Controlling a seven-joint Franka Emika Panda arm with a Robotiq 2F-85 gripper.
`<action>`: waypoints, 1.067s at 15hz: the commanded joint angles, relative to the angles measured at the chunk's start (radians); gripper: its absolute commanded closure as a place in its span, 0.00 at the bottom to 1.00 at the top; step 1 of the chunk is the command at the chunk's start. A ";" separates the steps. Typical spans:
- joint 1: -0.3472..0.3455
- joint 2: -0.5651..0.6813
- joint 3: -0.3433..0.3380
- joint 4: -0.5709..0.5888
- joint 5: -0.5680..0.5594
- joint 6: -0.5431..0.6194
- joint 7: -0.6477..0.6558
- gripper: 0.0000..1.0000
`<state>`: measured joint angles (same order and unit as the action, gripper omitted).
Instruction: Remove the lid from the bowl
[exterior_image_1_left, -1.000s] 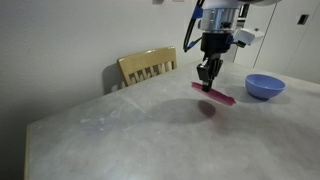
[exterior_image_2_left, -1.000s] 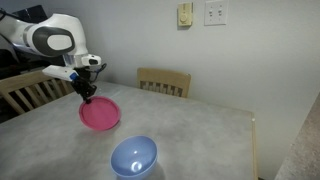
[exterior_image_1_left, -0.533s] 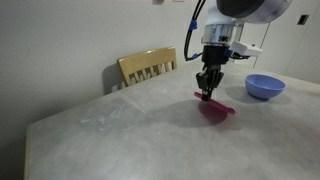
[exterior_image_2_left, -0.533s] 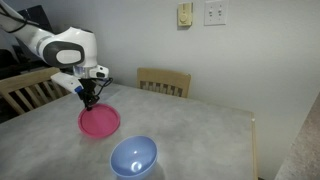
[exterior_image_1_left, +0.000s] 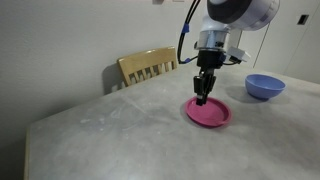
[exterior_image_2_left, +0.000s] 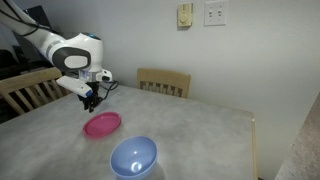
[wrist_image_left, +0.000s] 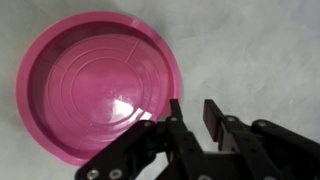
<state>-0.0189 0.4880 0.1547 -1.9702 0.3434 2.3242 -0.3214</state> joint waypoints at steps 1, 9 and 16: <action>-0.020 0.018 0.014 0.036 -0.022 -0.048 -0.062 0.37; 0.080 -0.088 -0.072 -0.020 -0.283 -0.031 0.134 0.00; 0.120 -0.170 -0.083 -0.041 -0.482 -0.056 0.221 0.00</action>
<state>0.0939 0.3750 0.0741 -1.9701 -0.1075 2.2852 -0.0924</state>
